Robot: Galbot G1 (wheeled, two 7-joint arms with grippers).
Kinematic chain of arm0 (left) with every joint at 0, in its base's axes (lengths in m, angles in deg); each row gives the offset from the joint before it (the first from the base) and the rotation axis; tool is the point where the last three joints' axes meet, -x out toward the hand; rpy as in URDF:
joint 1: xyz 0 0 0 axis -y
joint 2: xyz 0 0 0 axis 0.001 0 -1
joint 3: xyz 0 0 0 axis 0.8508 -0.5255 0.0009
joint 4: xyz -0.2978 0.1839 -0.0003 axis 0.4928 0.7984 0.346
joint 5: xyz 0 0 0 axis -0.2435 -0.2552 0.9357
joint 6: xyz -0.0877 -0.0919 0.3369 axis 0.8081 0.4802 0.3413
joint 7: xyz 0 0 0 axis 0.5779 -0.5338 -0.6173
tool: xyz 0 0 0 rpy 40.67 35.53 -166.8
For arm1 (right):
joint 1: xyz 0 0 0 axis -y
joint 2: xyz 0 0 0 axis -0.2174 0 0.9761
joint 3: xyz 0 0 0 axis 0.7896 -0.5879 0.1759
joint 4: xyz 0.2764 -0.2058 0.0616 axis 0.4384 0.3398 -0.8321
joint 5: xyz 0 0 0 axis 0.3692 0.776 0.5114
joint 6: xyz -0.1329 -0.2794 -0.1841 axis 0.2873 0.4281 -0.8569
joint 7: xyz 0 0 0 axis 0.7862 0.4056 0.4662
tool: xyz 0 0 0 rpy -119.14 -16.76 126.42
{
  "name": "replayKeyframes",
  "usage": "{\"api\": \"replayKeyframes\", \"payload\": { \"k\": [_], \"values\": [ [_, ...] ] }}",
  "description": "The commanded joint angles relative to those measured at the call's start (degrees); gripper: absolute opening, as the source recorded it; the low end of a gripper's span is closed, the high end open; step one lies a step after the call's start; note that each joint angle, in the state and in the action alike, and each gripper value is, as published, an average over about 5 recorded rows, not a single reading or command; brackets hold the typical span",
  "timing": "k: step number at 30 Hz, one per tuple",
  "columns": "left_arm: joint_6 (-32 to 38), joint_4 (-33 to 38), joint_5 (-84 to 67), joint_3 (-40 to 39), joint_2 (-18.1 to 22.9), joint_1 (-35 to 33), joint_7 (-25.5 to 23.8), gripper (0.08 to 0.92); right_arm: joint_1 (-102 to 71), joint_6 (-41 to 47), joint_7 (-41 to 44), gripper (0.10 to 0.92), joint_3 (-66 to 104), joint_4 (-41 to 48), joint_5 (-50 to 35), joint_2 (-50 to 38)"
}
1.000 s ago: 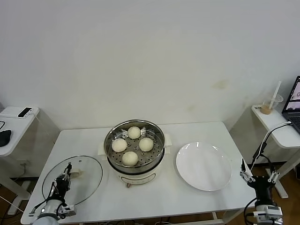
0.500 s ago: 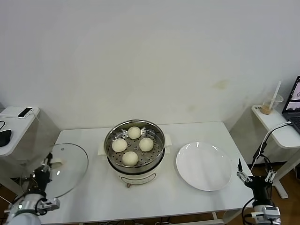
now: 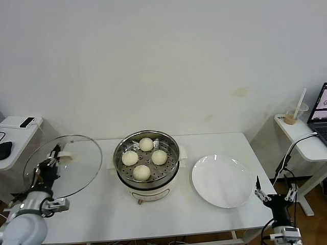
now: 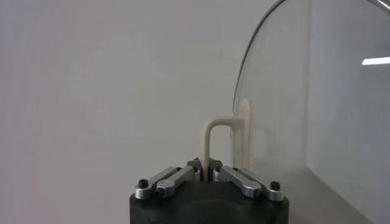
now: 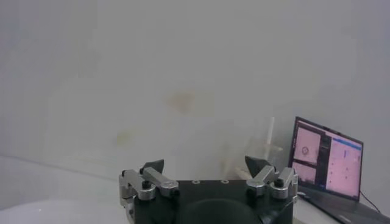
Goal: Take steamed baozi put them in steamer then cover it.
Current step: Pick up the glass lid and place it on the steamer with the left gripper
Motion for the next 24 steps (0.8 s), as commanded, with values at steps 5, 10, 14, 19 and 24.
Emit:
{"api": "replayKeyframes", "payload": {
  "k": [5,10,14,19,24],
  "values": [
    [-10.5,2.7,6.5,-24.4,0.6,19.3,-11.1,0.138,1.3,0.0,0.0,0.823,-2.8,1.8,3.8,1.6],
    [-12.2,1.4,12.8,-28.2,4.6,22.4,-15.1,0.138,2.9,0.3,-0.1,0.823,-5.5,3.6,5.8,2.7],
    [-12.2,-0.7,17.0,-28.9,9.1,22.8,-16.2,0.138,4.5,0.4,-0.3,0.823,-8.6,5.4,8.1,3.9],
    [-12.0,-3.9,20.6,-28.8,15.2,23.8,-16.1,0.138,5.5,0.5,-0.4,0.823,-11.6,6.8,9.7,4.2],
    [-12.0,-7.1,21.7,-29.6,20.0,25.2,-14.9,0.138,5.8,0.5,-0.3,0.823,-12.2,7.4,10.1,3.7]
  ]
}}
